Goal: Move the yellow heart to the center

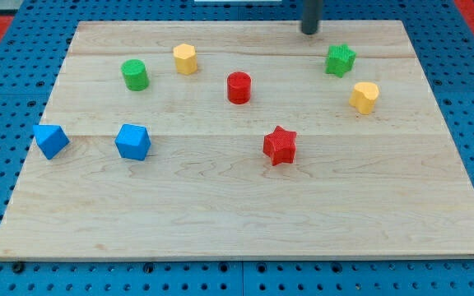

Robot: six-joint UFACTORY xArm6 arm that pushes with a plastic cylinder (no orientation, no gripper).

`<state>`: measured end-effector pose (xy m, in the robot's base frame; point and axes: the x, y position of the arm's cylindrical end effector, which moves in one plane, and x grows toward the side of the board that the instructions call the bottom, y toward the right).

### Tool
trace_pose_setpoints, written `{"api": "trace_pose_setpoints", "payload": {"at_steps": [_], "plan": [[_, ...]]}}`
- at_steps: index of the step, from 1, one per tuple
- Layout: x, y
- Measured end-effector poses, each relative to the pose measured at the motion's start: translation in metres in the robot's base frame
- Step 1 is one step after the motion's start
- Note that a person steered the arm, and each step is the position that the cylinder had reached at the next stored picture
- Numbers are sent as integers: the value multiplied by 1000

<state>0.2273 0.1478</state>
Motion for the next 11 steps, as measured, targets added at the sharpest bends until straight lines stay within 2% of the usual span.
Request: {"api": "trace_pose_setpoints", "payload": {"at_steps": [1, 2, 4, 6, 8, 9, 10, 11], "plan": [[50, 1], [74, 24], [88, 106], [138, 85], [151, -10], [151, -33], [152, -42], [168, 1]]}}
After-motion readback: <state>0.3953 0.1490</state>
